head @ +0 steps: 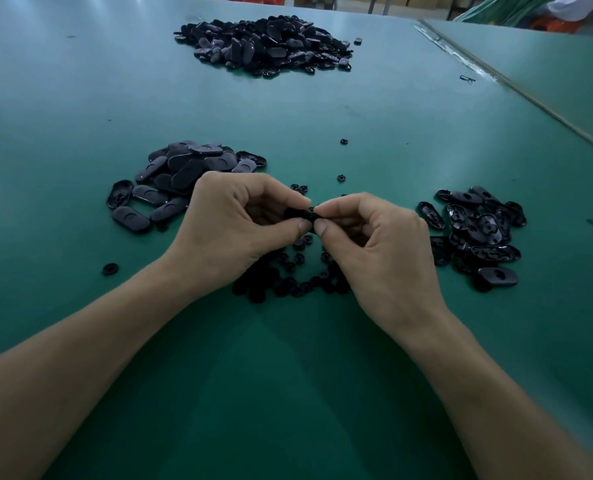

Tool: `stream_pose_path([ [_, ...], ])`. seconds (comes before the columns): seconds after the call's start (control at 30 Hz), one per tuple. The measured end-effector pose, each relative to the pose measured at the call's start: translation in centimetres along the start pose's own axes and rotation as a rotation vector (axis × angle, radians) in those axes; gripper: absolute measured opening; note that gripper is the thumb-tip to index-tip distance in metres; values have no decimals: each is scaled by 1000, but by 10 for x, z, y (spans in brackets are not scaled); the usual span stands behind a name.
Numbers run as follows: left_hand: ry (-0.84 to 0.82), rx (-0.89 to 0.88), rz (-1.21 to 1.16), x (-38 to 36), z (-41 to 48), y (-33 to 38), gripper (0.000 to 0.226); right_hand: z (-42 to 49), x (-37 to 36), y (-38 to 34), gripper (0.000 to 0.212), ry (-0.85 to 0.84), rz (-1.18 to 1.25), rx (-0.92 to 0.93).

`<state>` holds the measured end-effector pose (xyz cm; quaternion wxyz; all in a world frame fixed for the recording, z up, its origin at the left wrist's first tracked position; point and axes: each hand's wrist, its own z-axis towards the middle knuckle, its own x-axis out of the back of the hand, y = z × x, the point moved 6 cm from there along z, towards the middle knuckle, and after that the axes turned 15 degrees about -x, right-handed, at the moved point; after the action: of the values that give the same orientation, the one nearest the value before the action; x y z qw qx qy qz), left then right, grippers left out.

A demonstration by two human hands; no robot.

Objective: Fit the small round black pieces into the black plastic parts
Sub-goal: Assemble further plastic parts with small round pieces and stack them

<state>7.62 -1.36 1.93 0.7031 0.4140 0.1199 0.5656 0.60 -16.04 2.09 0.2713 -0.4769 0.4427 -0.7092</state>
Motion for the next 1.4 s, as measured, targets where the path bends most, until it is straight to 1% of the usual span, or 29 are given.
stream_pose_path([
  [0.23, 28, -25, 7, 1, 0, 0, 24, 0, 2, -2, 13, 32, 4, 13],
  [0.33, 62, -53, 27, 2, 0, 1, 22, -1, 2, -3, 17, 46, -7, 19],
  [0.4, 127, -74, 101, 7, 0, 1, 21, -3, 1, -4, 22, 62, -39, 33],
  [0.47, 231, -75, 216, 16, 0, 0, 20, -5, 1, -5, 24, 108, -106, 53],
  [0.53, 318, -60, 319, 25, 0, -1, 17, -4, 5, -2, 22, 160, -163, 47],
  [0.6, 358, -37, 383, 31, 0, -2, 13, -3, 10, 1, 17, 194, -205, 23],
  [0.67, 353, -3, 424, 35, 1, -5, 7, -3, 13, 3, 14, 220, -265, 1],
  [0.77, 288, 76, 580, 37, 1, -7, 7, -2, 16, 5, 17, 235, -386, -47],
  [0.9, 243, 232, 690, 40, 0, -16, 5, 1, 28, 15, 31, 250, -657, -189],
  [1.0, 206, 296, 752, 41, 0, -23, 5, 0, 40, 19, 37, 259, -780, -296],
  [1.07, 181, 327, 776, 41, 0, -26, 7, -1, 42, 22, 38, 223, -845, -372],
  [1.13, 176, 342, 782, 42, -1, -29, 8, -3, 42, 23, 35, 190, -876, -421],
  [1.27, 223, 325, 759, 44, -2, -28, 16, -4, 43, 23, 34, 156, -901, -440],
  [1.4, 242, 226, 722, 41, 0, -21, 11, -4, 42, 22, 35, 133, -904, -409],
])
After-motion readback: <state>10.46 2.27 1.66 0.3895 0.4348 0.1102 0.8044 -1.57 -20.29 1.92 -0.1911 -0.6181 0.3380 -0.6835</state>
